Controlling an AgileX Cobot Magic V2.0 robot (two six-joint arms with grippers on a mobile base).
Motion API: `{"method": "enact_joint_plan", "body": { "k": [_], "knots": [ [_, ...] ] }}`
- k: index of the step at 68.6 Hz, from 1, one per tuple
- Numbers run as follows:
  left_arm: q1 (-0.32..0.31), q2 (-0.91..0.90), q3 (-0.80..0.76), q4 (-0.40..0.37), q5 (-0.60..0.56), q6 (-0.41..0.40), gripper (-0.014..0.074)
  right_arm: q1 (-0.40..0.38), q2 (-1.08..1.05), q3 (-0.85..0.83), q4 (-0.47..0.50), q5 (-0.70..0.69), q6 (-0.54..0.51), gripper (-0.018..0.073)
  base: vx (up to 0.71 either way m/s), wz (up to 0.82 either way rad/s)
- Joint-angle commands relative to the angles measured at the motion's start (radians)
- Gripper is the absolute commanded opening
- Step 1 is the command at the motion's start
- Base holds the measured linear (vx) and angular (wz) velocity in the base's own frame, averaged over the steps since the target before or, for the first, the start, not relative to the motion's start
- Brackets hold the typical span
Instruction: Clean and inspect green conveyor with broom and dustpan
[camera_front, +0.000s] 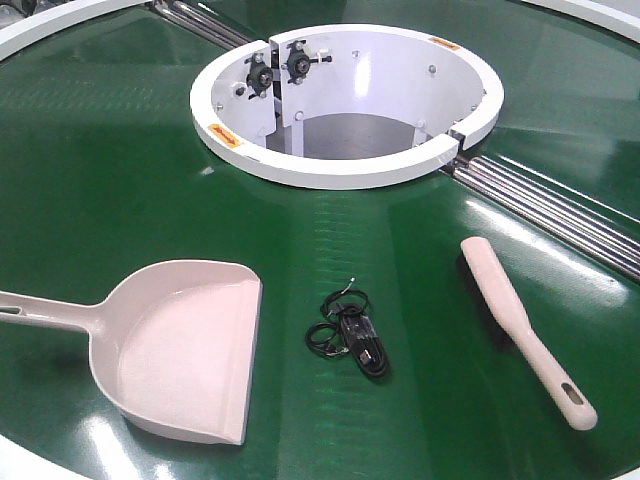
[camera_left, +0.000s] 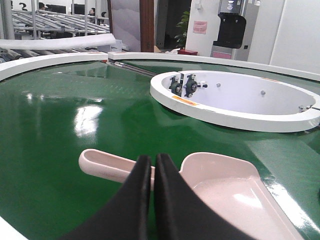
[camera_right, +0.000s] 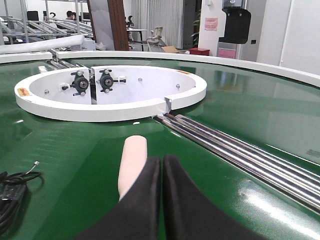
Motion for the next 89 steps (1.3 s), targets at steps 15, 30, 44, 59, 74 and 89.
{"method": "enact_joint_plan", "body": {
  "k": [15,30,44,59,74,89],
  "knots": [
    [-0.002,-0.009,-0.066,0.006,-0.361,0.030,-0.0007,-0.006,-0.019,0.022,-0.010,-0.076,-0.006,-0.0009,0.00,0.00],
    [-0.002,0.187,-0.370,0.006,-0.025,0.123,-0.0007,-0.006,-0.019,0.022,-0.010,-0.076,-0.006,-0.0009,0.00,0.00],
    [-0.002,0.458,-0.577,0.005,0.263,0.123,-0.0007,-0.006,-0.019,0.022,-0.010,-0.076,-0.006,-0.0009,0.00,0.00],
    [-0.002,0.599,-0.585,0.005,0.261,0.122,-0.0007,-0.006,-0.019,0.022,-0.010,-0.076,-0.006,-0.0009,0.00,0.00],
    [-0.002,0.629,-0.585,0.001,0.259,0.122,0.0031,-0.006,-0.019,0.022,-0.010,-0.076,-0.006,-0.0009,0.00,0.00],
    [-0.002,0.629,-0.585,0.001,0.279,0.122,0.0284,-0.006,-0.019,0.022,-0.010,-0.076,-0.006,-0.0009,0.00,0.00]
  ]
}}
